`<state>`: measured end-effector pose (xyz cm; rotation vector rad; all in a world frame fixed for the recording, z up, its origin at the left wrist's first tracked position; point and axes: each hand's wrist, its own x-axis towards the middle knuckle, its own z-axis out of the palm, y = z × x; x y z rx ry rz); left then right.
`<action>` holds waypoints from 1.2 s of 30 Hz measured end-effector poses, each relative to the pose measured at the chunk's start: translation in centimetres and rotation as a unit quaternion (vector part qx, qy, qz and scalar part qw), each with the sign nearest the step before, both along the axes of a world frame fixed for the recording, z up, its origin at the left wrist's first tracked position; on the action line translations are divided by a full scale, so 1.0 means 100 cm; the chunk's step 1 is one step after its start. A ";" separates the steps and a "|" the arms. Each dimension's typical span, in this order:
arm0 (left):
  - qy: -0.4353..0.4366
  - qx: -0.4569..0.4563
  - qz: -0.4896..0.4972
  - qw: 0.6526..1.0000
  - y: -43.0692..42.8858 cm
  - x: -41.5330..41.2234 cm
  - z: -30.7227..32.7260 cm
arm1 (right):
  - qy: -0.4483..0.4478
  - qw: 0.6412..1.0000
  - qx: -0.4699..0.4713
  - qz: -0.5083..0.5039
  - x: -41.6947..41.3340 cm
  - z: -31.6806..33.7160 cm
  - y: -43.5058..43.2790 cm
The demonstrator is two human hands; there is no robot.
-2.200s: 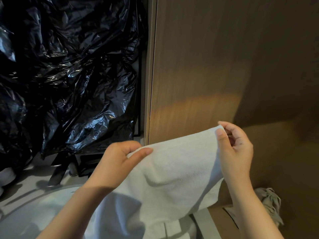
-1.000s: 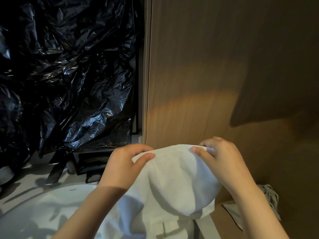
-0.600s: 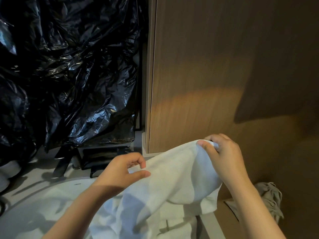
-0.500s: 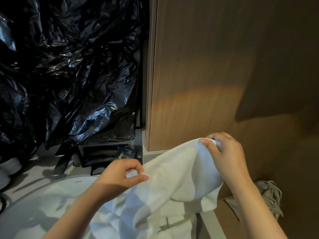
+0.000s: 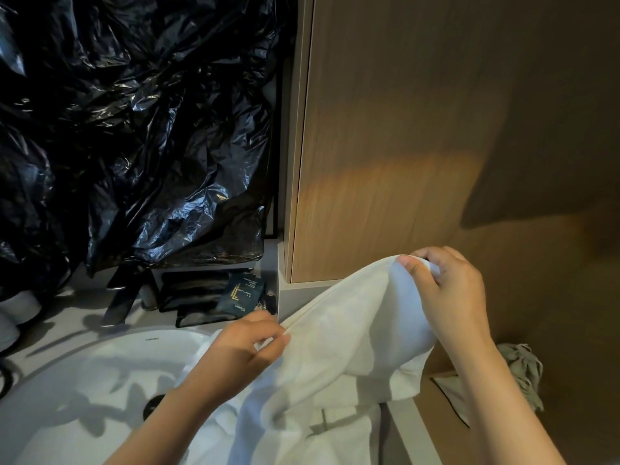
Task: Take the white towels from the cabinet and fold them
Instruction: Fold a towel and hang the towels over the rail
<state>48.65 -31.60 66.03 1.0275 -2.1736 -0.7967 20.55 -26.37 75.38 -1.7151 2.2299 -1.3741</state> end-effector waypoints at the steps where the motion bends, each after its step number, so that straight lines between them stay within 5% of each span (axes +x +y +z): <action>1: 0.006 0.014 -0.008 1.000 0.001 -0.002 -0.005 | -0.002 1.000 -0.002 -0.001 0.000 0.000 0.000; 7: 0.043 0.084 -0.038 0.995 0.017 -0.007 -0.025 | -0.010 1.000 0.006 -0.011 -0.003 -0.002 0.000; 20: 0.024 -0.151 0.043 0.987 0.000 0.005 -0.018 | -0.014 0.999 -0.001 -0.033 -0.005 -0.005 -0.001; 27: 0.108 0.068 0.034 0.991 0.008 0.013 -0.027 | -0.026 0.998 0.016 -0.048 -0.003 -0.011 -0.001; 36: 0.039 0.019 0.065 0.997 -0.003 0.056 -0.017 | -0.032 0.998 0.020 -0.047 -0.006 -0.018 -0.002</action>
